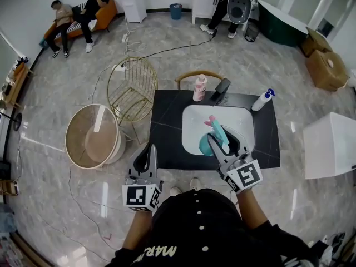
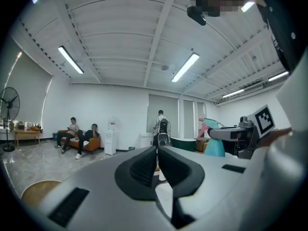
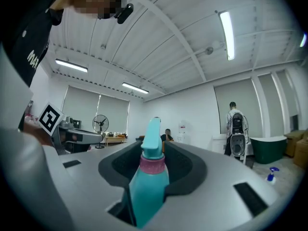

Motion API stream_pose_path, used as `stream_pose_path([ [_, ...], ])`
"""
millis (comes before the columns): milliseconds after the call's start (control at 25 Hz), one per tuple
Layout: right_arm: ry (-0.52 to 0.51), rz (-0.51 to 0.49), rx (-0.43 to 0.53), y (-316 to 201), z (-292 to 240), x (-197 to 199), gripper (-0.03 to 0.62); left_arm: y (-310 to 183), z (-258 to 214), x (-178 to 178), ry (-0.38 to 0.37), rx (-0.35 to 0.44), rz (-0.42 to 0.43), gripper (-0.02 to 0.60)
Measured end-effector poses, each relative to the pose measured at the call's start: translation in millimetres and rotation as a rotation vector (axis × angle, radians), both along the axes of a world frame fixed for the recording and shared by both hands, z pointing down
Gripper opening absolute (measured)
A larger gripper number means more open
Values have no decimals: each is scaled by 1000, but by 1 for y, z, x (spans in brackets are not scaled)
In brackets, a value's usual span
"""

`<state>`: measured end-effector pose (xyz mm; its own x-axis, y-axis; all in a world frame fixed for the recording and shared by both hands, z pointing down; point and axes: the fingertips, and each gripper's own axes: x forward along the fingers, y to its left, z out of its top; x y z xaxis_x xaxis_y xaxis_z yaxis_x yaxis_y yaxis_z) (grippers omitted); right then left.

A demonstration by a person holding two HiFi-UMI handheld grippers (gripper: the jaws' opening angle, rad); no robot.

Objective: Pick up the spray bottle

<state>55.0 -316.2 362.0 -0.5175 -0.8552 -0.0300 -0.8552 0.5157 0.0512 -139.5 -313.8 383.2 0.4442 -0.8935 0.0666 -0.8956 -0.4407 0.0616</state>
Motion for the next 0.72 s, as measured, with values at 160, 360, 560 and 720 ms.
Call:
stream_pose_path([
  [160, 7, -1, -6, 0, 1, -1, 138, 3, -2, 0, 2, 0, -6, 20],
  [360, 13, -1, -11, -1, 4, -4, 138, 6, 0, -1, 3, -6, -10, 20],
  [560, 18, -6, -14, -1, 4, -6, 138, 7, 0, -2, 1, -4, -12, 20],
  [720, 22, -8, -14, -2, 4, -7, 138, 7, -2, -3, 3, -2, -15, 20],
])
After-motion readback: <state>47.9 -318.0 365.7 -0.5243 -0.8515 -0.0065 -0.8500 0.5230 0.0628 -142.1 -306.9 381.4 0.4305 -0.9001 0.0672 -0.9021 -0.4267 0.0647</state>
